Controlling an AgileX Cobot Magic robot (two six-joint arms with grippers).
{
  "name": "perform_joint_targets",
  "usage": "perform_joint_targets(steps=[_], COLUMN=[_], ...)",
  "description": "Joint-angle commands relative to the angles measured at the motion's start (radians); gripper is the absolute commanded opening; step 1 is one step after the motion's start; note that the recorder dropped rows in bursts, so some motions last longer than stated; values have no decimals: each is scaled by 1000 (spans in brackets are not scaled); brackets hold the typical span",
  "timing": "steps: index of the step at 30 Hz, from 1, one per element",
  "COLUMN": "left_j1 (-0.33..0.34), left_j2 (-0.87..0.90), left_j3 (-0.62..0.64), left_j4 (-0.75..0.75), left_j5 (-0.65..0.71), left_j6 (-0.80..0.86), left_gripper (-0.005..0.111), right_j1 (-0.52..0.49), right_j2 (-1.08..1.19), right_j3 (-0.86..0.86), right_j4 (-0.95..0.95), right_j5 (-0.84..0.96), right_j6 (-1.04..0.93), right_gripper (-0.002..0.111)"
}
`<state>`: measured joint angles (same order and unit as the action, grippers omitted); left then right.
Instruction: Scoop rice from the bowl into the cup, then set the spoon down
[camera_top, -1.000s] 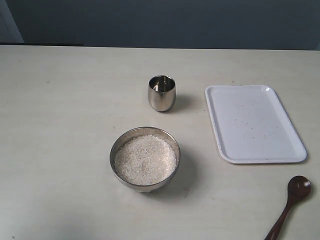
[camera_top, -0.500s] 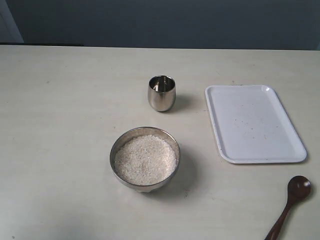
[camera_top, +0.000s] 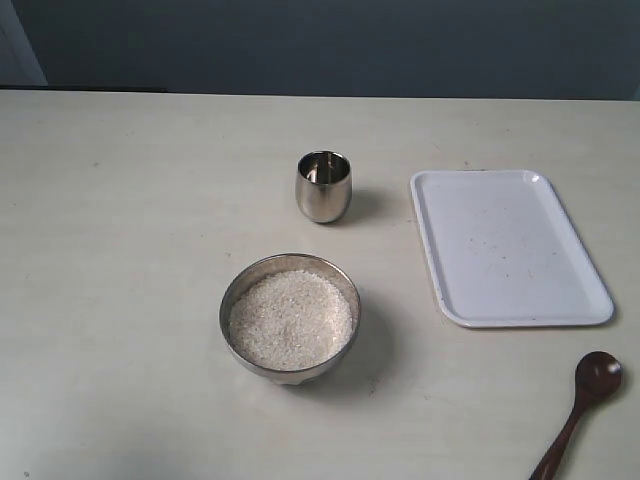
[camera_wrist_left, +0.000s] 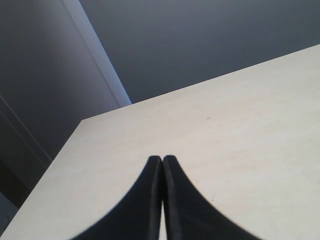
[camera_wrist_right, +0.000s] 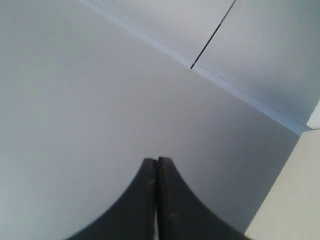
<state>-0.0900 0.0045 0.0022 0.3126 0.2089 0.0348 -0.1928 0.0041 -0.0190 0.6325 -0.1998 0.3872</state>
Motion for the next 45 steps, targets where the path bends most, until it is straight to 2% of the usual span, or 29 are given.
perform_joint_targets(steps=[1,4,6,10,11,17,20,25,29,33,37,40,45], left_j1=[-2,-2,-2,-2,-2,-2,-2,-2,-2,-2,-2,-2,-2], left_j2=[-5,-5,-5,-5,-5,-5,-5,-5,-5,-5,-5,-5,-5], left_j3=[-2,-2,-2,-2,-2,-2,-2,-2,-2,-2,-2,-2,-2], left_j4=[0,0,0,0,0,0,0,0,0,0,0,0,0], left_j5=[-4,-4,-4,-6,-6,-6,-6,-6,-6,-6,-6,-6,-6], left_j6=[-6,-6,-6,-6,-6,-6,-6,-6,-6,-6,-6,-6,-6], left_gripper=[0,0,0,0,0,0,0,0,0,0,0,0,0], right_j1=[-4,-4,-4,27,37,112,160,217,262,321,375,394,404], right_j2=[87,395,606,960,1001,1170,1207,1168,1089,1016,938,923,965], right_j3=[-306,-722,-949,-1258,-1287,-1230,-1118,-883,-764,-709,-664,-647,-579], right_j4=[-450,-737,-820,-822,-815,-592,-588,-559,-441,-418,-395,-375,-498], right_j5=[331,773,1022,1421,1421,1421,1421,1421,1421,1421,1410,1374,1395], right_j6=[-30,-32,-85,-180,-187,-264,-264,-244,-217,-110,91,144,220], right_gripper=[-1,-1,-1,-1,-1,-1,-1,-1,-1,-1,-1,-1,-1])
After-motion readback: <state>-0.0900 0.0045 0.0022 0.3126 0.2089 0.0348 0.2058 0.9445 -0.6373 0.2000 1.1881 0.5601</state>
